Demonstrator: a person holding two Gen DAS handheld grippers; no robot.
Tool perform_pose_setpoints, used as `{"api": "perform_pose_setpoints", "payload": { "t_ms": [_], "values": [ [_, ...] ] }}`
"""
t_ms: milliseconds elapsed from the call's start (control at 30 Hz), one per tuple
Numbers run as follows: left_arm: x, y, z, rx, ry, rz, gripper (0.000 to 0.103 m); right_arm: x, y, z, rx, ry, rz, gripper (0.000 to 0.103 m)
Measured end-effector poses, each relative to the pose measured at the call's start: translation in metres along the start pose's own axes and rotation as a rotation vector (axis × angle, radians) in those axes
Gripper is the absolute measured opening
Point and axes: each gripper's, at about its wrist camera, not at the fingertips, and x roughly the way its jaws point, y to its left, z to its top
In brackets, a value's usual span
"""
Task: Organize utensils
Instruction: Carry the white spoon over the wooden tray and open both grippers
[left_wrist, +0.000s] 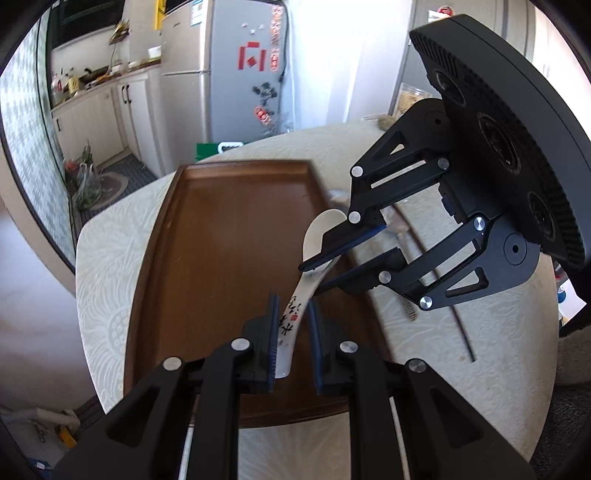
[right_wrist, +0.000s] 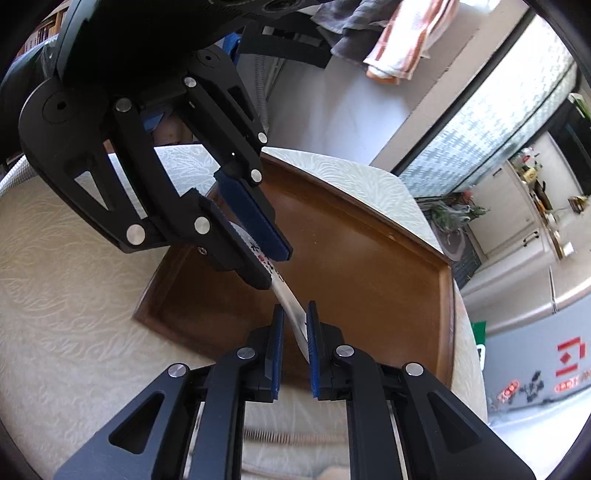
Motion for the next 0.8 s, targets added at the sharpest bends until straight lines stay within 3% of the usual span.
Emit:
{"api": "perform_pose_setpoints", "payload": {
  "t_ms": [233,267,300,333,400,500,633,800],
  "values": [
    [0.006,0.016,-0.013,0.007,0.0,0.003,0.02,0.019,0.0,0.007,-0.016,0.011,-0.004,0.013],
    [0.007,0.014,-0.012,0.02,-0.004,0.024,0.033,0.018,-0.001,0.007,-0.006,0.013,-0.014,0.016],
    [0.007,0.015,-0.013,0.025,-0.007,0.036,0.046,0.02,-0.006,0.01,0.004,0.011,-0.017,0.038],
    [0.005,0.014,-0.015,0.029,-0.016,0.045,0.068,0.019,-0.006,0.012,0.004,0.004,-0.043,0.059],
    [0.0,0.011,-0.013,0.032,-0.035,0.053,0.071,0.008,-0.004,0.006,0.005,-0.021,-0.054,0.074],
    [-0.015,0.008,-0.006,0.021,-0.068,0.064,0.074,-0.022,-0.011,-0.003,0.053,-0.064,-0.063,0.075],
    [-0.031,-0.02,0.012,0.074,-0.111,0.071,0.078,-0.082,-0.029,-0.032,0.14,-0.113,-0.154,0.076],
    [-0.017,-0.057,0.037,0.136,-0.126,0.033,0.078,-0.143,-0.056,-0.108,0.342,-0.129,-0.275,0.079]
  ]
}}
